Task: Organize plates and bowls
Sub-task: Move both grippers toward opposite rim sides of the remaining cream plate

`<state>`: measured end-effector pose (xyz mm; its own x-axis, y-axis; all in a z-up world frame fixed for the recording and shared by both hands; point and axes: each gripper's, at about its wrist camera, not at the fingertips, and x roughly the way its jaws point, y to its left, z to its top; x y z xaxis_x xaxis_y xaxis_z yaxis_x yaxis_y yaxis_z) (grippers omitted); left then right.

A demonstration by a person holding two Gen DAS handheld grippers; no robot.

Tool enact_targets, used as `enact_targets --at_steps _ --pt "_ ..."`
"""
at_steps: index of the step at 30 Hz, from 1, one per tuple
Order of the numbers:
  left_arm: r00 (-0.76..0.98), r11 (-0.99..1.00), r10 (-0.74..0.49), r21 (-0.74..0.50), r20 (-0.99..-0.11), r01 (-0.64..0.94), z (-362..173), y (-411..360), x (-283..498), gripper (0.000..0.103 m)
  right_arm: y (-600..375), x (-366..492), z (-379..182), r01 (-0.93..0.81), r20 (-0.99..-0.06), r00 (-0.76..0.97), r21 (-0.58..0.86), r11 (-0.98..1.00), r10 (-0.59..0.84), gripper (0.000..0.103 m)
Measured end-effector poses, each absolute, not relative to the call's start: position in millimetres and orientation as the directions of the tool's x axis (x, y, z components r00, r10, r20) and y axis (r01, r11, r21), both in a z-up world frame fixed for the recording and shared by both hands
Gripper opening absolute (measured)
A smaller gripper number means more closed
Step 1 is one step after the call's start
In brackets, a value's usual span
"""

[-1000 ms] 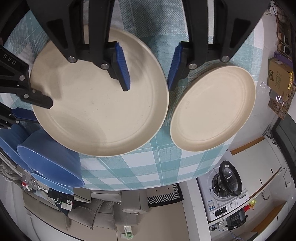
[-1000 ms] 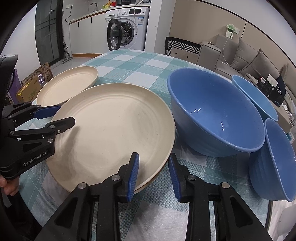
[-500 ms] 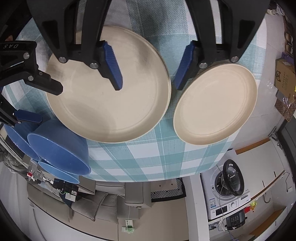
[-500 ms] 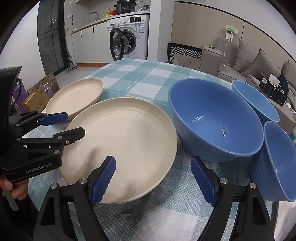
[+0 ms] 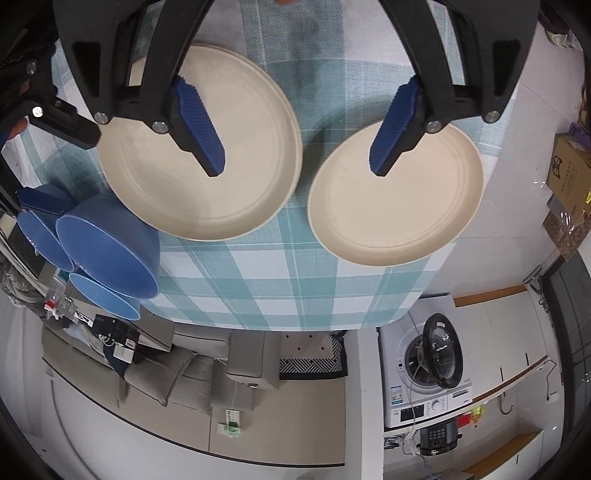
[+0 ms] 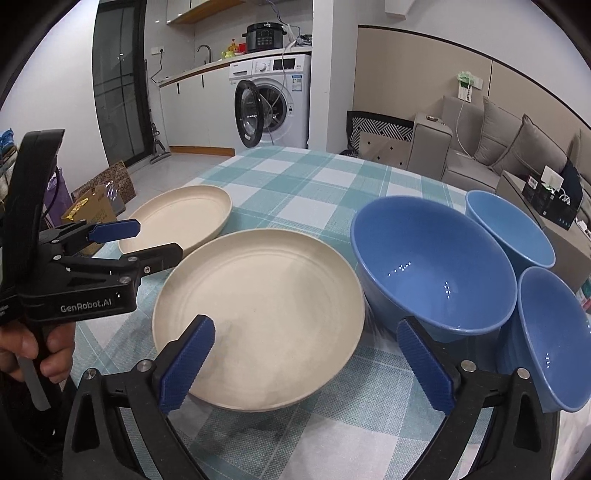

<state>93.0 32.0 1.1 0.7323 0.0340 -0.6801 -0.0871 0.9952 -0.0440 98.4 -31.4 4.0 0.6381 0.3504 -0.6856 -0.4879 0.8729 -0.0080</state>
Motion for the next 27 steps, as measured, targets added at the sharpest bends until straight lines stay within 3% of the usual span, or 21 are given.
enact_targets --at_steps 1,2,3,15,27 --pt "0.735 0.995 0.041 -0.041 -0.677 -0.094 1.9 33.9 92.1 0.085 -31.5 96.9 6.5 -0.493 -0.678 0.642 -0.006 0.87 0.359 0.102" --pt "0.738 0.994 0.054 -0.035 -0.672 -0.105 3.6 36.3 91.3 0.098 -31.1 95.5 9.3 -0.496 -0.67 0.646 -0.005 0.868 0.365 0.102" --pt "0.745 0.993 0.063 -0.033 -0.665 -0.114 5.4 38.1 89.9 0.103 -30.9 93.8 12.2 -0.501 -0.661 0.651 -0.004 0.865 0.374 0.102" --pt "0.772 0.985 0.103 -0.045 -0.628 -0.167 20.7 61.9 85.6 0.103 -29.0 91.8 45.9 -0.524 -0.589 0.67 0.057 0.85 0.452 0.102" --pt "0.786 0.969 0.135 -0.087 -0.604 -0.233 36.0 98.7 82.0 0.103 -2.3 114.3 71.7 -0.542 -0.577 0.671 0.048 0.839 0.467 0.102"
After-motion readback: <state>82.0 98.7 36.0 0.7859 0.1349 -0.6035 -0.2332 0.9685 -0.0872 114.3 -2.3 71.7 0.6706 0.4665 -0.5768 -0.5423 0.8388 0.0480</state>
